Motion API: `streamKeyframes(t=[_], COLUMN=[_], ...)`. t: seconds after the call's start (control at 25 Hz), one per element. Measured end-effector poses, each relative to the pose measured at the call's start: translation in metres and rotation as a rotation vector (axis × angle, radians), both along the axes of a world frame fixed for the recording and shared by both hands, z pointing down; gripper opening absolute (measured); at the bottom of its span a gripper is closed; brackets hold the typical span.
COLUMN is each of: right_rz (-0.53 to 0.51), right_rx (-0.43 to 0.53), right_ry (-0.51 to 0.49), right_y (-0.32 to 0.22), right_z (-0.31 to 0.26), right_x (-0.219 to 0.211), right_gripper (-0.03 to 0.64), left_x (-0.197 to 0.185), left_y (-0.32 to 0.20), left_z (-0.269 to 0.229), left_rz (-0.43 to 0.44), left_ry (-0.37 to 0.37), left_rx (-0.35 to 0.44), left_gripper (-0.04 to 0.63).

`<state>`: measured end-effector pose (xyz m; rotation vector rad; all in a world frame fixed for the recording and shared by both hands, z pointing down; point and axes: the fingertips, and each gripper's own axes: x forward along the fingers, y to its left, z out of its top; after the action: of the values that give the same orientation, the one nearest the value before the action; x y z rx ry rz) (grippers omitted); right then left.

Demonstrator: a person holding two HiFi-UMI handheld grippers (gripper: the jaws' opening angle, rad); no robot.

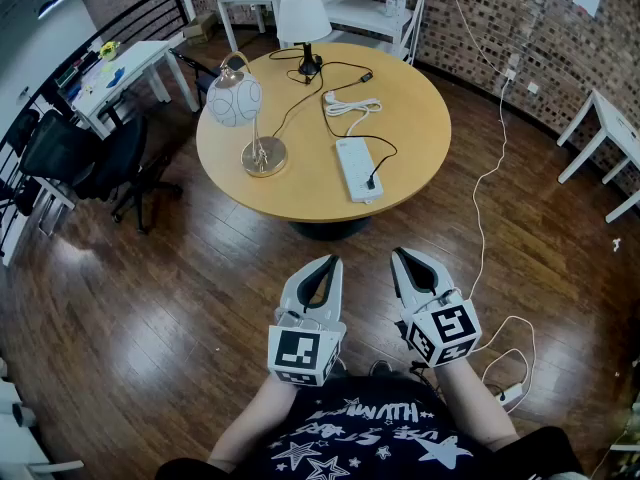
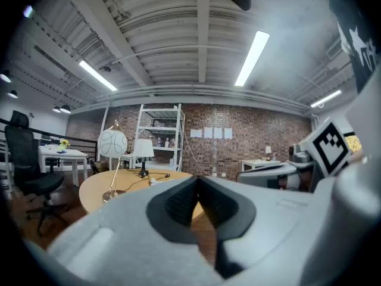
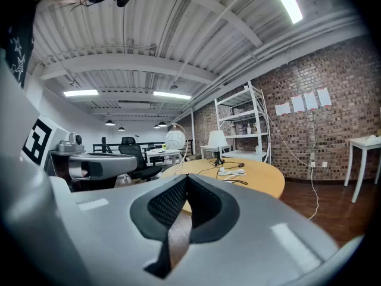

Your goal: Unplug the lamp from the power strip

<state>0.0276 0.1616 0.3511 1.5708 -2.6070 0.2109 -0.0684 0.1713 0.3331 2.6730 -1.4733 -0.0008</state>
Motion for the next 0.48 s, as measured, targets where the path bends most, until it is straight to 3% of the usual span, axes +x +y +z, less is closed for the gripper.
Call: streamKeyframes(t=[0.48], right_rz=[0.097], right_rx=[0.007], right_ry=[-0.008], right_y=[-0.004], right_z=[0.005], right_x=[-0.002], right_gripper=[0.008], left_x=[-0.025], left_y=[-0.016], left_z=[0.0], left_rz=[0.028], left_ry=[-0.01], left_rx=[0.036], left_gripper=[0.003])
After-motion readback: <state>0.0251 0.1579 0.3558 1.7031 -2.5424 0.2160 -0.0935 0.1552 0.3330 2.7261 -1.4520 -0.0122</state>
